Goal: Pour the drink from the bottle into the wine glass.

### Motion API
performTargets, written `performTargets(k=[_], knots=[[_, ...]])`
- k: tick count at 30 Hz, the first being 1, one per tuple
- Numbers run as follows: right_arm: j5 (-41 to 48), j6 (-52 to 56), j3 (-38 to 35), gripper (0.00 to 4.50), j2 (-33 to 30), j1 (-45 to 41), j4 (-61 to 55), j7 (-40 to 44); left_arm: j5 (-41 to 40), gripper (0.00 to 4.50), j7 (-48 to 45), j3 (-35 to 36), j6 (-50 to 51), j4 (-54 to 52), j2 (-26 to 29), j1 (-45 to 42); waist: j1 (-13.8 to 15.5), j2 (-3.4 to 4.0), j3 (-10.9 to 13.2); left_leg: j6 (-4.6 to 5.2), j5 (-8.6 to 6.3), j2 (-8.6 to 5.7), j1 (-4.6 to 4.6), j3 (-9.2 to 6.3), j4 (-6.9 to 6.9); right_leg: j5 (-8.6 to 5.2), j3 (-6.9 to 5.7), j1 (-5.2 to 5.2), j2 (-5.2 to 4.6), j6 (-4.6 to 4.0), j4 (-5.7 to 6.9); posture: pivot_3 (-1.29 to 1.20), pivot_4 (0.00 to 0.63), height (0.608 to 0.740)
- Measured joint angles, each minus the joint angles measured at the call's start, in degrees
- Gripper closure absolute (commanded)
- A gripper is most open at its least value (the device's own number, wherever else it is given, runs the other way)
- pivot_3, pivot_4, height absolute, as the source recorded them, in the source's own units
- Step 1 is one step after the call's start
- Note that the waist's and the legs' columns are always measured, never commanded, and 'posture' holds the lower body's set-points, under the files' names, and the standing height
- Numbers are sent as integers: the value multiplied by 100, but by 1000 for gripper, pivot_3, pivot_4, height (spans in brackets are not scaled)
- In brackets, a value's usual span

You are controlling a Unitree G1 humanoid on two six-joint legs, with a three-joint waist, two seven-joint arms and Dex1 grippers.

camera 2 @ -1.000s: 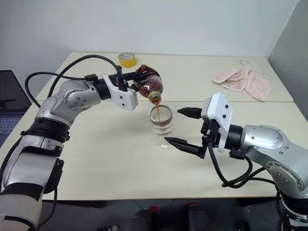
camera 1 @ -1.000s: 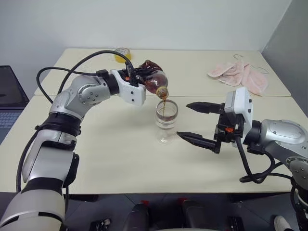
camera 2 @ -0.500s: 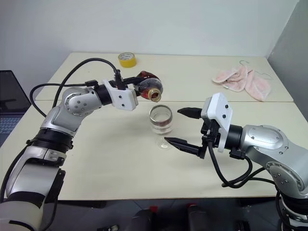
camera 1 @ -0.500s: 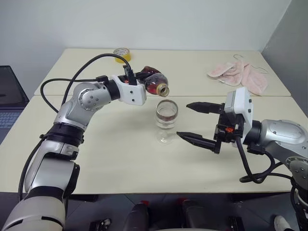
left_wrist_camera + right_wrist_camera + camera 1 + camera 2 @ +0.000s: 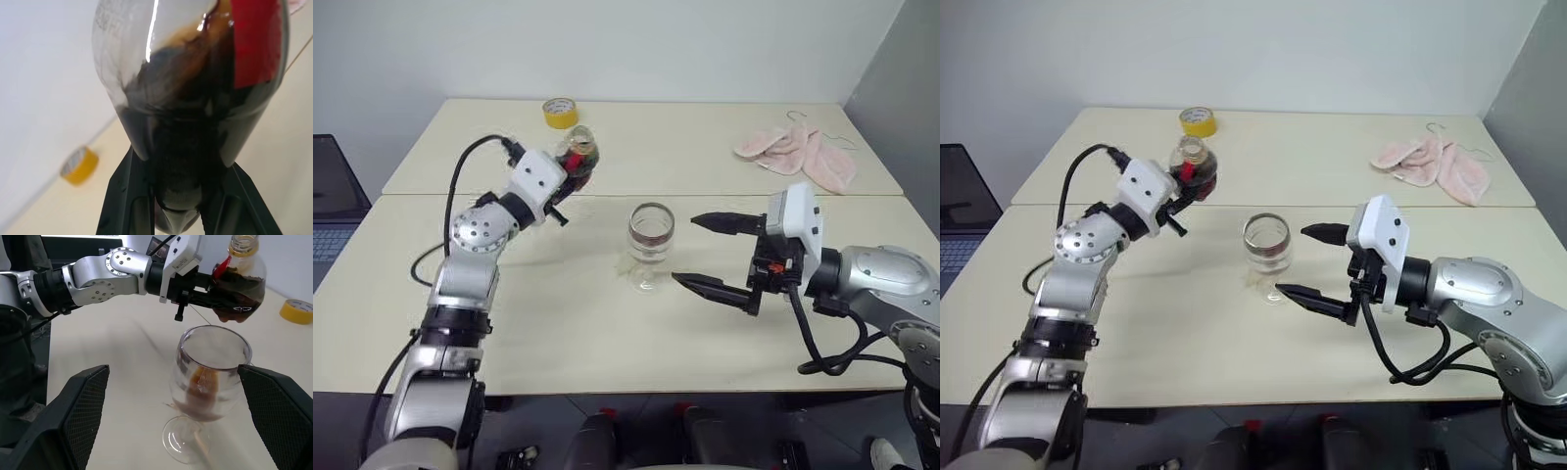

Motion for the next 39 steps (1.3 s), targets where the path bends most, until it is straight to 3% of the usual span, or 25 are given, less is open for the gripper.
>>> performTargets(k=[5, 15, 23, 37, 39], knots=[[-30, -2, 64, 0, 0, 24, -2, 82, -493, 3754, 542, 600, 1036, -726, -383, 718, 10, -2, -1, 0, 0, 0, 2, -1, 1, 0, -1, 2, -1, 0, 3, 0, 150, 740], [-273, -106, 480, 0, 61, 52, -13, 264, -1106, 3755, 1344, 1504, 1776, -886, -811, 1355, 24, -11, -7, -1, 0, 0, 3, 0, 0, 0, -1, 3, -3, 0, -1, 0, 150, 740], [-194, -89, 524, 0, 479, 166, 1, 157, -1343, 3755, 1539, 1635, 2054, -888, -976, 1638, 32, -16, -10, -6, 3, -1, 3, 0, 0, 0, -1, 4, -5, 0, -4, 0, 150, 740], [-181, -79, 504, 0, 486, 227, 83, 175, -1259, 3755, 1950, 1612, 2136, -1179, -1115, 1979, 33, -18, -12, -1, 0, -1, 7, 1, -6, 0, 0, 5, -5, 0, -4, 0, 150, 740], [-182, -81, 504, 0, 486, 229, 83, 179, -1203, 3040, 1960, 1598, 2069, -1171, -1115, 1992, 34, -18, -12, -1, 0, -1, 7, 1, -6, 0, 0, 5, -5, 0, -4, 0, 150, 740]])
